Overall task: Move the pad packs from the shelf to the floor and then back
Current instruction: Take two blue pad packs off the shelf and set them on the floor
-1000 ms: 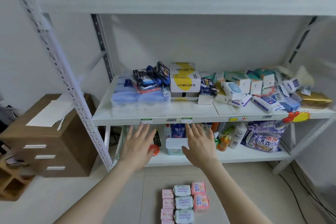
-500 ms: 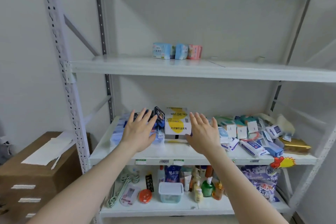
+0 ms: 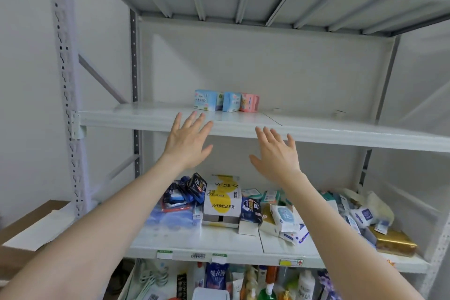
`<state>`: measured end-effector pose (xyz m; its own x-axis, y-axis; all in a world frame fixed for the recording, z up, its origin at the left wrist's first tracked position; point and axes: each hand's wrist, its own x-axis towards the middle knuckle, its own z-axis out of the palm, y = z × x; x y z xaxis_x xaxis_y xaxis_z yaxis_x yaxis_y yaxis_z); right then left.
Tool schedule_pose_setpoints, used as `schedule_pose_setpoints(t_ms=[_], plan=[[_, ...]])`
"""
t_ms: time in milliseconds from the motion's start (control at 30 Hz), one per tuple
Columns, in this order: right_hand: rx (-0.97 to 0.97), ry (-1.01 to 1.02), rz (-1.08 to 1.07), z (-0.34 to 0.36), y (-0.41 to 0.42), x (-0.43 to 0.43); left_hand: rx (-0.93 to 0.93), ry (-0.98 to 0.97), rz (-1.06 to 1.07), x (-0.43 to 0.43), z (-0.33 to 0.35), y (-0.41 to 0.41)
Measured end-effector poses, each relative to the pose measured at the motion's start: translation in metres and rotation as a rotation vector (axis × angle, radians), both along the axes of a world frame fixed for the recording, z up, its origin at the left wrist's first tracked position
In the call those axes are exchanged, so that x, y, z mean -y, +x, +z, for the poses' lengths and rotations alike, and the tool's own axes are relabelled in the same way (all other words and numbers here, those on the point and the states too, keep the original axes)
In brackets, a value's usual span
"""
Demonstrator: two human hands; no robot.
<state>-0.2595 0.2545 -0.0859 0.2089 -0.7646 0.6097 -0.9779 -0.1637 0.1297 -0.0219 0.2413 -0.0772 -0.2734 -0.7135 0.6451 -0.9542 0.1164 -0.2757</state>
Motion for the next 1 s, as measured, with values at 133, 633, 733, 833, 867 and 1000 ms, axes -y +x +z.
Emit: schedule_pose_setpoints(t_ms=[133,633,733,833,867,1000], plan=[[0.001,-0.034,0.026,0.023,-0.009,0.034,0.019,-0.036,0.014,0.028,0.03,-0.004],[0.022,-0.047,0.208,0.084,-0.018,0.209,0.08,0.094,-0.04,0.196,0.122,0.032],[0.001,-0.01,0.254,0.096,-0.022,0.249,0.083,0.123,-0.031,0.235,0.132,0.035],[0.009,0.055,0.31,0.11,-0.025,0.292,0.06,0.161,-0.011,0.273,0.139,0.039],[0.02,0.081,0.328,0.114,-0.026,0.306,0.049,0.178,-0.001,0.285,0.141,0.04],[0.017,0.177,0.344,0.133,-0.028,0.359,0.016,0.25,0.041,0.33,0.149,0.038]])
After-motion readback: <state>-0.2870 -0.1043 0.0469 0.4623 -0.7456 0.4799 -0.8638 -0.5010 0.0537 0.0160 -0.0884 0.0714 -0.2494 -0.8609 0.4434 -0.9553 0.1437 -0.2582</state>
